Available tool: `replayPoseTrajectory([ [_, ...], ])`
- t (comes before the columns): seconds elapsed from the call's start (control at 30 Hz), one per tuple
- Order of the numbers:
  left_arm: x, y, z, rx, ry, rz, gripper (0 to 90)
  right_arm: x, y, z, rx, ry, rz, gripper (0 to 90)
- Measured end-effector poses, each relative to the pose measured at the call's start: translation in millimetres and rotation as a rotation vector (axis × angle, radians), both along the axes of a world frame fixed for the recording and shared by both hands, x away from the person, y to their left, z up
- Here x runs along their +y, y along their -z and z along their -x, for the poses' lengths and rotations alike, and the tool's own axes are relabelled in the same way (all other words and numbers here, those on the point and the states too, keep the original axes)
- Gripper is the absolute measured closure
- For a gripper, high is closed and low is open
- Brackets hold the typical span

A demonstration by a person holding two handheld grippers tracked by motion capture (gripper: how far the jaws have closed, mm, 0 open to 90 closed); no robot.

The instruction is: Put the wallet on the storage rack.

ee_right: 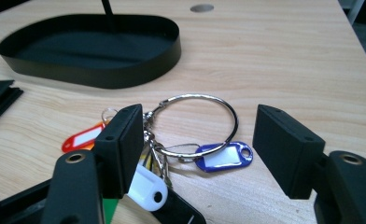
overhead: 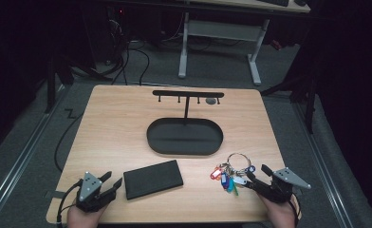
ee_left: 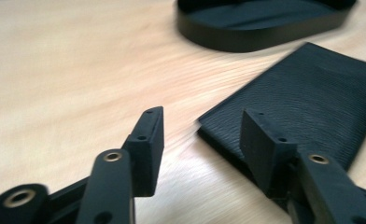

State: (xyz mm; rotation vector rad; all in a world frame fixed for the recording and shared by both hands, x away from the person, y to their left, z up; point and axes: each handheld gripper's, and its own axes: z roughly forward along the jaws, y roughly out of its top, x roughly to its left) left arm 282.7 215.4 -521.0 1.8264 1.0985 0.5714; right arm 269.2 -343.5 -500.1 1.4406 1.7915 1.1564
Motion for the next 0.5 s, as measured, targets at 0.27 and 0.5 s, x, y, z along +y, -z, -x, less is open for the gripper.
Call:
replayPoseTrajectory([
  [0.27, -8.0, 3.2, -5.5, 0.009, 0.035, -0.022, 43.1, -1.4, 6.2, -2.3, 0.014, -0.001, 0.027, 35.2],
  [0.5, -8.2, 0.5, 3.9, -0.012, 0.068, -0.052, 43.6, 2.5, 7.9, -8.3, 0.024, -0.031, 0.014, 35.1],
])
